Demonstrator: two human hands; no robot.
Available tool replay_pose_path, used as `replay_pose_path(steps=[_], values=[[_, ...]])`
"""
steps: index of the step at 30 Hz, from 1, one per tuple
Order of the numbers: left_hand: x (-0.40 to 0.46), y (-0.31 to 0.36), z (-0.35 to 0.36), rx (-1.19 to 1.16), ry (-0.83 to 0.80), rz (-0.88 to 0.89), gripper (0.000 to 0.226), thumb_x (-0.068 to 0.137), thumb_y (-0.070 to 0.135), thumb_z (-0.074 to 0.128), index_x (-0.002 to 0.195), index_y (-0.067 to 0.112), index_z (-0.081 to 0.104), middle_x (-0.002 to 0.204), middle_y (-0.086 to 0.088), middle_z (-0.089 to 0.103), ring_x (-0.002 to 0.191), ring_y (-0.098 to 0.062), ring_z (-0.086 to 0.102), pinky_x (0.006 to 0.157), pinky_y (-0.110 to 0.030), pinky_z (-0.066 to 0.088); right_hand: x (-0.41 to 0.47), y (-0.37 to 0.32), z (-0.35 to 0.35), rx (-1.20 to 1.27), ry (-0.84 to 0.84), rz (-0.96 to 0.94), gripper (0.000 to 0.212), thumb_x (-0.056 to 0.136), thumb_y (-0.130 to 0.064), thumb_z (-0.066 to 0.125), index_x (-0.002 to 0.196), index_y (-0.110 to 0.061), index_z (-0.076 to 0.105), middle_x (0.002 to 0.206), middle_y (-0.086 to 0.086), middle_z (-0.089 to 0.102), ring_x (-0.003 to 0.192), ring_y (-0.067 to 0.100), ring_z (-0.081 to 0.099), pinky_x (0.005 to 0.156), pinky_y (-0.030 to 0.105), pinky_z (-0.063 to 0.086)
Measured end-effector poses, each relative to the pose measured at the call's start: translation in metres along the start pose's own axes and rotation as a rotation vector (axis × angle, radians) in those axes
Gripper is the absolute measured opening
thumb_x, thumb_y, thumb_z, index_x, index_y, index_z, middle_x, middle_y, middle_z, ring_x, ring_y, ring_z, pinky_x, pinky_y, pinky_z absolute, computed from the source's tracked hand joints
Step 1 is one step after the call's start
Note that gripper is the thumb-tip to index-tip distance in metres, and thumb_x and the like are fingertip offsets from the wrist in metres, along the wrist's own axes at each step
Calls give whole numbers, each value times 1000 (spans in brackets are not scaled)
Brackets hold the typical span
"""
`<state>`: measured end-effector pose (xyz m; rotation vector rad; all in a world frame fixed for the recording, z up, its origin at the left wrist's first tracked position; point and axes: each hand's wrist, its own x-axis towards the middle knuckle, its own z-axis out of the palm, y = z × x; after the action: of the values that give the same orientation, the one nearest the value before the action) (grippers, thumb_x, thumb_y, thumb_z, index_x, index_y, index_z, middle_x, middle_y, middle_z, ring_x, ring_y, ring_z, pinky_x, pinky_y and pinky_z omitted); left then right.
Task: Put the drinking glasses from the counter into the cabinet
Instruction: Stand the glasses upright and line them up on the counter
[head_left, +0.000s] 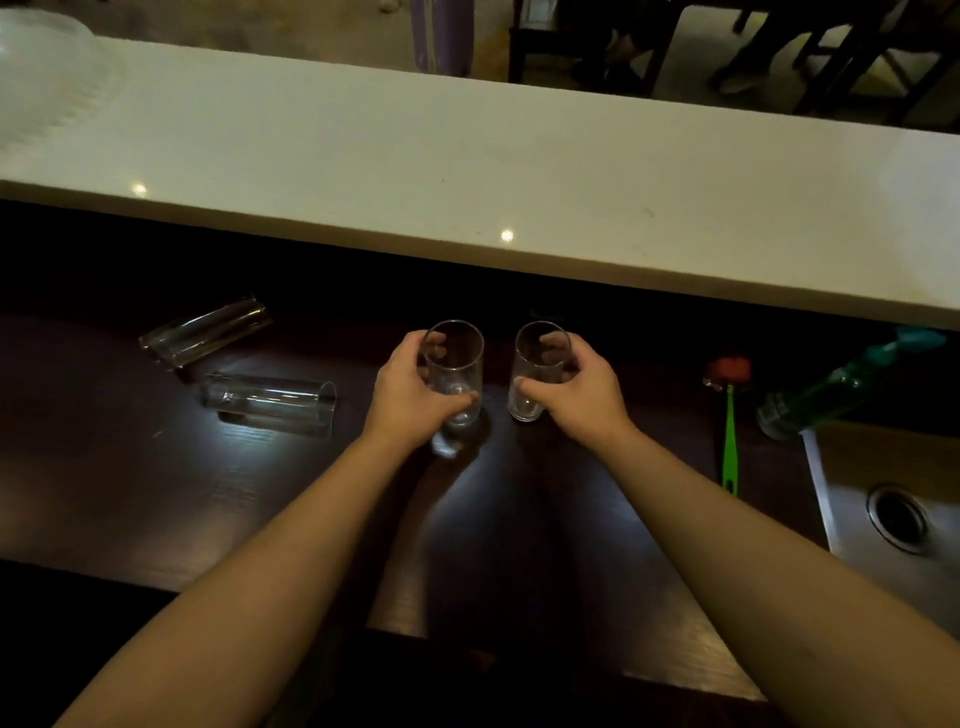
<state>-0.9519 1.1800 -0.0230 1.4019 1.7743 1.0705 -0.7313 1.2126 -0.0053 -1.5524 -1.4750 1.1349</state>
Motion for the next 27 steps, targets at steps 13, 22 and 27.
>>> replay_pose_path(steps=[13,22,27], values=[[5,-4,10,-31,-70,66,79,53,22,93,118,42,52,116,10,64,93,0,67,75,-8,50,-8,4,2,30,17,-6,47,65,-25,87,98,-46,62,91,-23,71,84,-6,69,73,11,51],[1,-12,-2,19,-166,6,102,50,36,95,137,36,41,136,9,51,113,-3,59,84,-12,51,-10,13,3,8,-36,76,70,55,-50,84,119,-43,55,115,-16,68,113,6,64,97,30,53],[-17,-24,-47,227,-141,94,71,61,64,73,123,36,55,116,18,54,105,-2,58,93,-25,50,-32,30,12,-223,-37,283,78,72,-41,84,137,-17,50,123,-2,63,106,18,64,89,34,54]])
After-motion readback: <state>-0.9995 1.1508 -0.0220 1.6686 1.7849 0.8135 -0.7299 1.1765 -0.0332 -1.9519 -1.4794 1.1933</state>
